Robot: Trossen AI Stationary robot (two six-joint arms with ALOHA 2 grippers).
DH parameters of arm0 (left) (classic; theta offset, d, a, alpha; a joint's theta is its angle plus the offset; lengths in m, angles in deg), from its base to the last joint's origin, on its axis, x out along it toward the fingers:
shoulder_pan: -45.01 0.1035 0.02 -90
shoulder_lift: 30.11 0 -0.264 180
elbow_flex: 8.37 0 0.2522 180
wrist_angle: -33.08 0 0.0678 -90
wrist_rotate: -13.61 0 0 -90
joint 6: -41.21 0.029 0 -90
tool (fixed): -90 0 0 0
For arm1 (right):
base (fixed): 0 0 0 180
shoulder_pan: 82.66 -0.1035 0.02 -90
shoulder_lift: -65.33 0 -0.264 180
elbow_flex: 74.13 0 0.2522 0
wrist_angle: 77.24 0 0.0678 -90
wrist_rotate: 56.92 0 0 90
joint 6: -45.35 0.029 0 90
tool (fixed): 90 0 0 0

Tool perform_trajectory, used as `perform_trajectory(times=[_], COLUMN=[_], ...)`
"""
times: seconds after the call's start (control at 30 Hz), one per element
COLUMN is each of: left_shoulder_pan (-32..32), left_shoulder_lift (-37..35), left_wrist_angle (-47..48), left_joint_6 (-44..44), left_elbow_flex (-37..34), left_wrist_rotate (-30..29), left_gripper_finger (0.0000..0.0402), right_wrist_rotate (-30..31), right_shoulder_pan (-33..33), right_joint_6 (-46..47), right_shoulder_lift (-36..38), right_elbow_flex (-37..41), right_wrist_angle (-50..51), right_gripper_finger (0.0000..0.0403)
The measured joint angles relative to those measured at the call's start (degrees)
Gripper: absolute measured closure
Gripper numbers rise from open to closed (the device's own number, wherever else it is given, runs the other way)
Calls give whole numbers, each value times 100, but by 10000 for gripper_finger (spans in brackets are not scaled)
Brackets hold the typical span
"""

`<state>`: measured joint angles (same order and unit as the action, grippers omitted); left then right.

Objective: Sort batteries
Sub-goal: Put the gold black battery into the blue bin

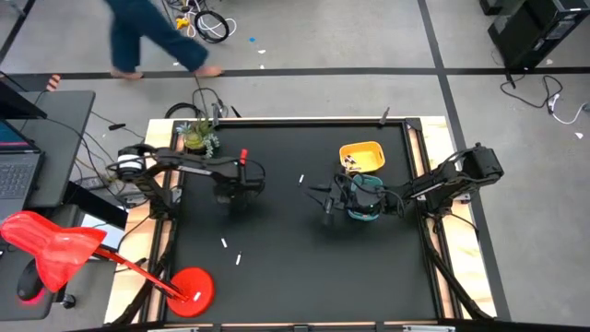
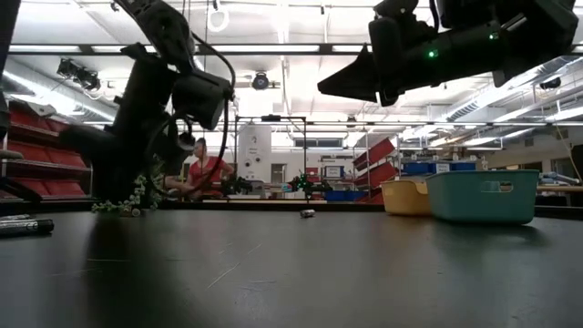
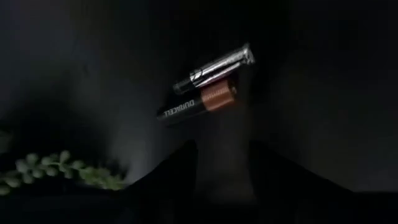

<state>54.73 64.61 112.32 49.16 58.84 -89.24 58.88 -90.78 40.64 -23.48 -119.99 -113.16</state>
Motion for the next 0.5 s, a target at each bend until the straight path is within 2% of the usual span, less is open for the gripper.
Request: perform_trajectory(times=[0.3,0.5], left_shoulder_pan=[-6,-4], left_shoulder_lift=[95,94], left_wrist_angle=[75,-211], left_joint_6=[1633,2607], left_elbow_flex=[2,-45], left_wrist_rotate=[-703,-660], left_gripper_finger=[255,255], right_wrist_rotate=[0,0], right_shoulder_pan=[0,0], right_joint_6=[-2,-2], right_shoulder_lift=[0,0], right_elbow_flex=[0,0], right_wrist_angle=[-8,-8], right_gripper_finger=[315,315])
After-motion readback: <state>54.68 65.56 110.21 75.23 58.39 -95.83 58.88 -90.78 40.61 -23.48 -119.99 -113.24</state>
